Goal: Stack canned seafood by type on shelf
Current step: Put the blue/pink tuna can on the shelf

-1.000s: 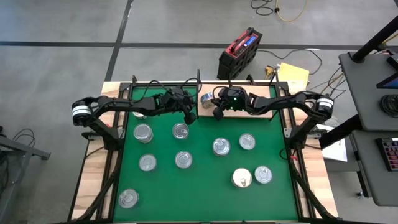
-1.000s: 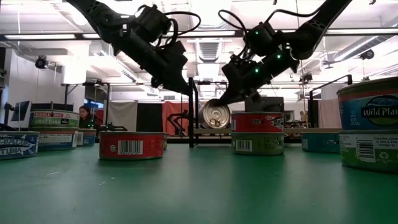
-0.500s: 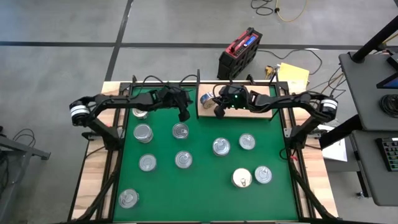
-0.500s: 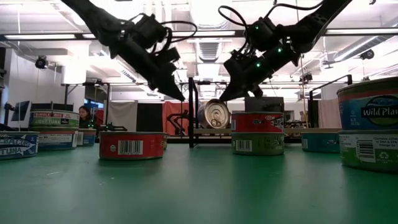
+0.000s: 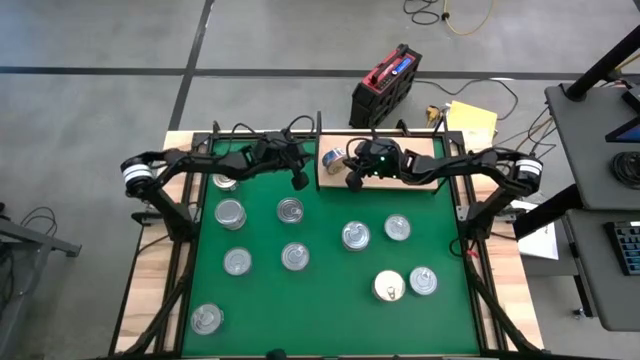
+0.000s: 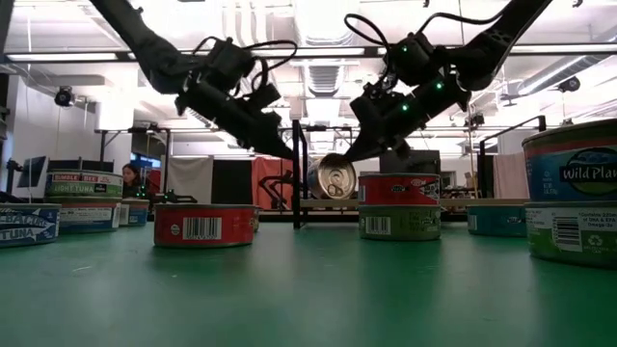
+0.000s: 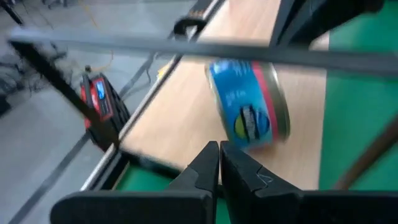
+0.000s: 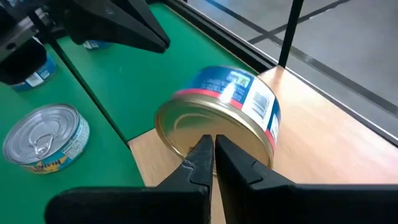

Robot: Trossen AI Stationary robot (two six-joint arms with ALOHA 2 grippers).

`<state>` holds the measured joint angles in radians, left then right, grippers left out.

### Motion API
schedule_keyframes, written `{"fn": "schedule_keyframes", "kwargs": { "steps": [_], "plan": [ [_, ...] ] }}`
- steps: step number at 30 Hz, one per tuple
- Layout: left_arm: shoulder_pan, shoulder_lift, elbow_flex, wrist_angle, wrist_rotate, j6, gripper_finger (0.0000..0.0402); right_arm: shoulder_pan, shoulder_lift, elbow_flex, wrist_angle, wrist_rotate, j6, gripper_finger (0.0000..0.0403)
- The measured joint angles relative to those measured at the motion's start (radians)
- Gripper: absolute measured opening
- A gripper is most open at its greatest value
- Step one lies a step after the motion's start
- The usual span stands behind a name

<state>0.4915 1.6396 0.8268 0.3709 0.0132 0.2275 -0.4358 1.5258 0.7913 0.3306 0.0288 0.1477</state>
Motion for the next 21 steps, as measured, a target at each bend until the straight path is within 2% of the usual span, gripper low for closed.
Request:
{"fn": "schedule_keyframes", "kwargs": {
  "steps": [6,12,21],
  "plan": [
    [0.012,0.075,0.026,0.054,-0.001,0.0,0.0,0.001,0.018,-0.002,0.005,0.048,0.002,0.0009],
    [0.017,0.146,0.063,0.063,0.003,0.0,0.0,0.001,0.039,-0.002,0.043,0.051,-0.004,0.0009],
    [0.017,0.167,0.073,0.065,0.042,-0.019,0.0,0.001,0.063,-0.001,0.06,0.052,-0.01,0.0009]
  ]
}}
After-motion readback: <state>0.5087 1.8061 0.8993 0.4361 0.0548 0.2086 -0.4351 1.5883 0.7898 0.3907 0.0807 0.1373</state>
